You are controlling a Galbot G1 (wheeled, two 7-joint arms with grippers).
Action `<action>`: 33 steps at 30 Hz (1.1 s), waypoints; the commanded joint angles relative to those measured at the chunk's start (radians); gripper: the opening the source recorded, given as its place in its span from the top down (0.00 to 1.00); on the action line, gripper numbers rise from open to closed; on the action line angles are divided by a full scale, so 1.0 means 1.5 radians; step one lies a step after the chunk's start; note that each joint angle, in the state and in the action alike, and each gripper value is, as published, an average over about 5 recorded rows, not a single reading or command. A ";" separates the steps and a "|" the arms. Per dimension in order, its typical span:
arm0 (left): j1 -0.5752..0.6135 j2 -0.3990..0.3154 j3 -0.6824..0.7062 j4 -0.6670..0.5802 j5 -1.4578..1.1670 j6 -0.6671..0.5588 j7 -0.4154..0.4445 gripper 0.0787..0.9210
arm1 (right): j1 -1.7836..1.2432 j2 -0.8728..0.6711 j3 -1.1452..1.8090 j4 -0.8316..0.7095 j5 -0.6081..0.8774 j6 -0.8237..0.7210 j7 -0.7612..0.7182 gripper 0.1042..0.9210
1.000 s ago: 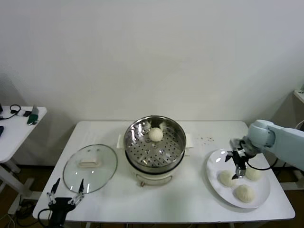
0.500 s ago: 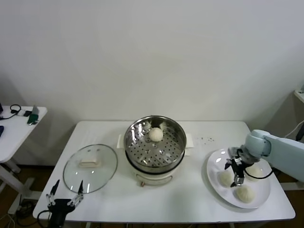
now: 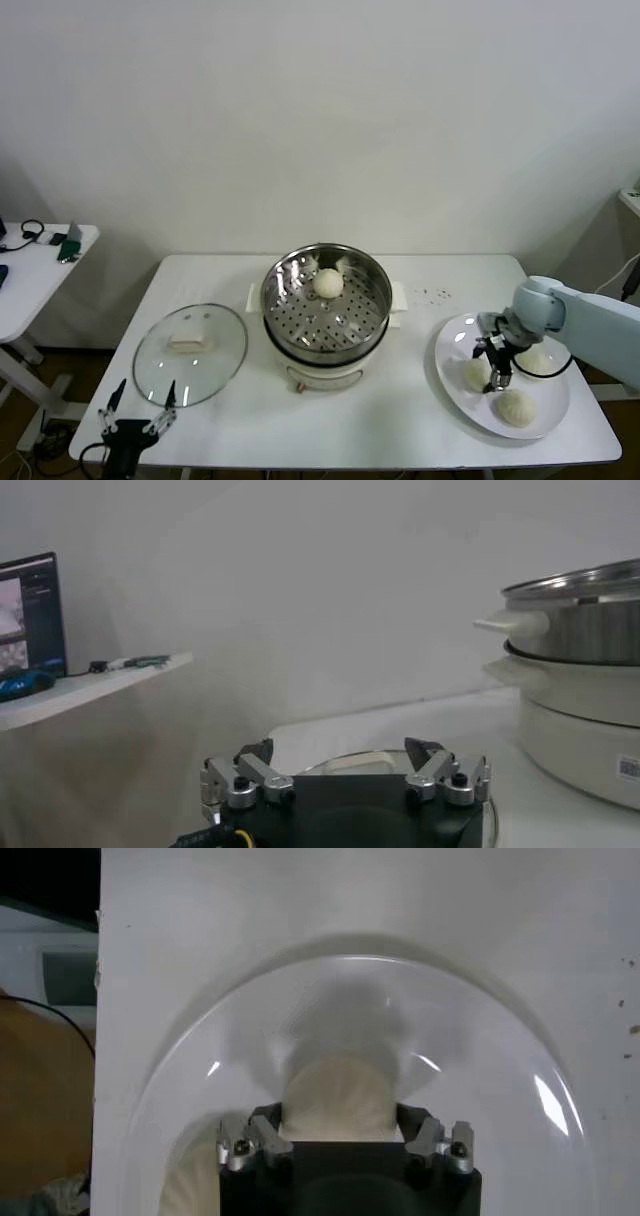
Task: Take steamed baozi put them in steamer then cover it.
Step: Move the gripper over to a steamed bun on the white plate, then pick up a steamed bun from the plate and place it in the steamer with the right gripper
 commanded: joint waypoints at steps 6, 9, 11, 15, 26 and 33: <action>0.001 -0.001 0.000 -0.001 0.000 0.000 0.000 0.12 | -0.005 0.003 0.010 -0.003 -0.001 0.003 -0.002 0.31; 0.003 0.000 0.000 -0.003 0.000 0.000 0.002 0.12 | 0.007 0.001 0.007 0.003 0.013 0.001 -0.002 0.31; 0.006 0.000 0.001 -0.006 0.000 0.001 0.006 0.12 | 0.027 -0.001 -0.002 0.009 0.026 0.000 -0.002 0.32; 0.006 -0.003 0.005 -0.015 0.001 0.004 0.009 0.12 | 0.123 -0.004 -0.061 0.020 0.072 -0.001 -0.005 0.32; 0.011 -0.006 0.020 -0.031 0.016 0.004 0.009 0.12 | 0.523 0.117 -0.300 0.007 0.300 0.004 -0.029 0.31; 0.026 -0.003 0.029 -0.052 -0.006 0.004 0.010 0.12 | 0.625 0.241 -0.356 -0.028 0.418 0.001 -0.033 0.31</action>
